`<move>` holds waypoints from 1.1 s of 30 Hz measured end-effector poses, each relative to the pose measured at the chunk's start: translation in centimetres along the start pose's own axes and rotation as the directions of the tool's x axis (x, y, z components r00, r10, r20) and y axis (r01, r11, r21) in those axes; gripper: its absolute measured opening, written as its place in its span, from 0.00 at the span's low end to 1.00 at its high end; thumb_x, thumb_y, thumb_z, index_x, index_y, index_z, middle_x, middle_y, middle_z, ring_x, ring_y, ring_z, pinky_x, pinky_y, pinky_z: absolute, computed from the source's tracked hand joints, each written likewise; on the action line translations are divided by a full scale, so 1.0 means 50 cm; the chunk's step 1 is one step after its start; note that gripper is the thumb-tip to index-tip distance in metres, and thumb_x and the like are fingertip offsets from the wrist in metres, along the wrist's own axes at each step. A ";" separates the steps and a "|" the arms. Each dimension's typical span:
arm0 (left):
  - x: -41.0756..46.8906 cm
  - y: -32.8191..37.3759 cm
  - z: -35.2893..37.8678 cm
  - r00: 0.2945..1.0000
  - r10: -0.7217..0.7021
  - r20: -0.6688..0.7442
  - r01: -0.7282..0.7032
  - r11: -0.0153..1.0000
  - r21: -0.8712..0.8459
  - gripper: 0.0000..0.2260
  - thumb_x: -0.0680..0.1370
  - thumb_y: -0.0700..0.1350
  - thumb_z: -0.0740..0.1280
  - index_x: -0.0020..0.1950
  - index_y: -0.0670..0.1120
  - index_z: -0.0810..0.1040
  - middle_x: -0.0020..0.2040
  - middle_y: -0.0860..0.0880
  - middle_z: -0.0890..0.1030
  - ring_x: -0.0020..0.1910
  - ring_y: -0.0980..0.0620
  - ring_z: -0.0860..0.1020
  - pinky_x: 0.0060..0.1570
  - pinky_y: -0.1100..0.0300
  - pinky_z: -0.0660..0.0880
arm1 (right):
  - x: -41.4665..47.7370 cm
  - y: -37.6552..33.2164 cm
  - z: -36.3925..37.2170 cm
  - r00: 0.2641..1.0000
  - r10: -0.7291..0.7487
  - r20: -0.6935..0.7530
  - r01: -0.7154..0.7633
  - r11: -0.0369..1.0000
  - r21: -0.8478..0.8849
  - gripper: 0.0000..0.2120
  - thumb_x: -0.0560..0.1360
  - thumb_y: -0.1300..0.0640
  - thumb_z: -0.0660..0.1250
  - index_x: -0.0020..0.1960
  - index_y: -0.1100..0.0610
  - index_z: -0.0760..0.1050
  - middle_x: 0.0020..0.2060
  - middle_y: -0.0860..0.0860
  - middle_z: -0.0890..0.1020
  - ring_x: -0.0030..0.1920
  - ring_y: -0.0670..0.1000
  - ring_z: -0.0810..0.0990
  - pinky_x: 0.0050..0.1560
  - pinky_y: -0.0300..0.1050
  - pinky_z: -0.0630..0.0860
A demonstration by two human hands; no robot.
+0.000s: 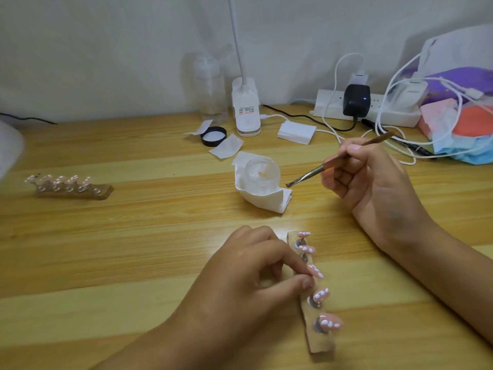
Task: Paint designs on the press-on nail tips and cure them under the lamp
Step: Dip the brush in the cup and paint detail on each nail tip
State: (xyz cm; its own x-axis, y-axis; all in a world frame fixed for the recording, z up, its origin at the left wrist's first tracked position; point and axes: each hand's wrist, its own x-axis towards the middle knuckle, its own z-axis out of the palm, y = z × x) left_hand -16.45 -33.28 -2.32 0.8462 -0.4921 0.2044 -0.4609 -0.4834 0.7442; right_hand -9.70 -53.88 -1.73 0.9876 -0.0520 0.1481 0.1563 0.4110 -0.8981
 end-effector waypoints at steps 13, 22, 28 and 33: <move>-0.019 0.001 -0.011 0.987 0.140 0.078 -0.148 0.983 0.113 0.08 0.73 0.57 0.69 0.48 0.59 0.85 0.38 0.58 0.78 0.40 0.60 0.73 0.38 0.65 0.72 | 0.003 0.003 -0.001 0.999 0.002 -0.032 -0.003 1.000 -0.025 0.04 0.74 0.58 0.62 0.41 0.54 0.74 0.31 0.51 0.82 0.33 0.49 0.80 0.37 0.39 0.78; -0.007 0.001 -0.002 0.992 0.005 0.123 -0.005 1.000 0.000 0.12 0.69 0.62 0.68 0.48 0.59 0.79 0.34 0.63 0.75 0.43 0.58 0.72 0.39 0.70 0.64 | 0.002 0.004 0.000 1.000 0.000 -0.022 -0.001 0.999 -0.041 0.05 0.76 0.59 0.61 0.43 0.54 0.74 0.32 0.51 0.82 0.34 0.48 0.81 0.38 0.39 0.78; -0.007 0.000 -0.007 0.988 -0.004 0.156 0.016 0.997 -0.078 0.11 0.70 0.62 0.68 0.46 0.58 0.79 0.36 0.63 0.76 0.46 0.57 0.74 0.41 0.73 0.66 | 0.006 0.001 0.000 0.997 0.008 -0.072 -0.008 1.000 0.001 0.14 0.77 0.58 0.62 0.35 0.50 0.80 0.30 0.49 0.81 0.32 0.46 0.80 0.36 0.38 0.77; -0.007 0.001 -0.018 0.984 -0.015 0.176 0.033 0.995 -0.098 0.10 0.71 0.59 0.70 0.46 0.55 0.80 0.38 0.67 0.78 0.47 0.58 0.75 0.41 0.74 0.67 | 0.009 -0.001 -0.004 0.990 0.015 -0.139 -0.006 0.998 0.066 0.10 0.81 0.60 0.60 0.41 0.56 0.73 0.29 0.49 0.80 0.32 0.46 0.80 0.35 0.37 0.77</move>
State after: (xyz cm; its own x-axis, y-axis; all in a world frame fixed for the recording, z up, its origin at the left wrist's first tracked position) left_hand -16.53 -32.48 -1.78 0.7929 -0.6044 0.0777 -0.4042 -0.4261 0.8094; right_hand -9.27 -54.08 -1.71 0.9822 -0.1718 0.0760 0.1495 0.4701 -0.8698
